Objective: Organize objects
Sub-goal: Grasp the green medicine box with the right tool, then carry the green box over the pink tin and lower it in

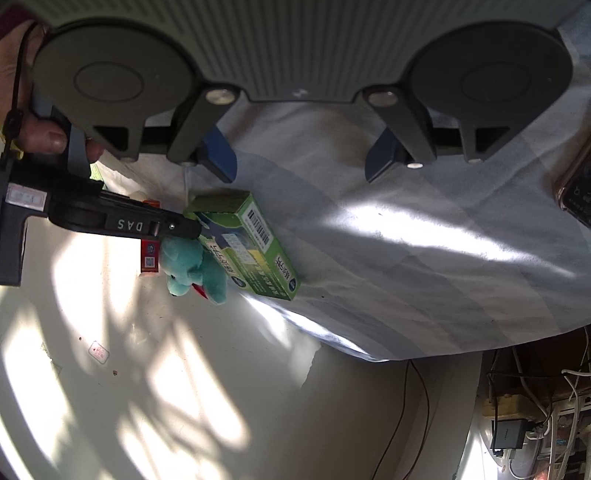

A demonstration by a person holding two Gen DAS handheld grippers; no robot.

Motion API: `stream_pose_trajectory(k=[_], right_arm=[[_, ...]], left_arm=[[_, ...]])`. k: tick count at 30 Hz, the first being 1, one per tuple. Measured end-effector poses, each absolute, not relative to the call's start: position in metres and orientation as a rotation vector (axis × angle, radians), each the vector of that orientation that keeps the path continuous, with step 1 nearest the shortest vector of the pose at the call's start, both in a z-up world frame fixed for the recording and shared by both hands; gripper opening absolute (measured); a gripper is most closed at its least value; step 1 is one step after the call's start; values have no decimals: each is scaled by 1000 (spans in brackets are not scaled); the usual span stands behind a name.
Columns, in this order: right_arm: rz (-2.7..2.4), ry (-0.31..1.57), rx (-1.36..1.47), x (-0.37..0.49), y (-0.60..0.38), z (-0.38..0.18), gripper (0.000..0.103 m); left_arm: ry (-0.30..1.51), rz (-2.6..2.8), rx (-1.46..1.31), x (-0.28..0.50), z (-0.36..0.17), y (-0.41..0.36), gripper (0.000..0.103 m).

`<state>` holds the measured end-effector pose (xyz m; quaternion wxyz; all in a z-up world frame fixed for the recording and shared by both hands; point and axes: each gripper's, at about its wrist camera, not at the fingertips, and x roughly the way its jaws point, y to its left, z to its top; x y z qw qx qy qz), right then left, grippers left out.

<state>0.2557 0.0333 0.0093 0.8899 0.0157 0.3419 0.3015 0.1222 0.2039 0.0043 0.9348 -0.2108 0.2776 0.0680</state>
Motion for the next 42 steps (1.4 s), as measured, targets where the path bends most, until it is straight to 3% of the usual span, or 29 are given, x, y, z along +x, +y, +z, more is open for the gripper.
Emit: stream_pose_trajectory(k=[5,6,7,8,9,12,18,23,24,25,33,42], right_arm=[[648,690,-51,231,40,17,22],[641,672,-57,228,40,18,33],[629,646,-63,225,42,21,59],[619,617,-63,222,43,23,71],[613,586,-60,219,45,24,92],[634,525,-77,209,57,29,103],[553,528,-218,213,98,10,103],[490,729,-136,248,93,-14,102],[491,730,-101,251,88,-14,97],[485,717,-107,251,85,-13,84],[510,660,-212,220,76,-10,82],[710,727,-211,105,-12,10,84]], left_arm=[[548,148,-416,120,6,203,78],[542,152,-414,120,6,203,78],[535,158,-417,119,7,204,78],[525,167,-423,118,7,205,78],[513,178,-430,116,8,207,78],[470,225,-445,110,12,212,78],[465,271,-428,110,13,214,77],[480,246,-486,111,10,221,77],[470,248,-482,110,10,220,78],[464,246,-481,109,11,219,78],[477,249,-473,112,9,219,78],[503,132,-466,116,7,213,78]])
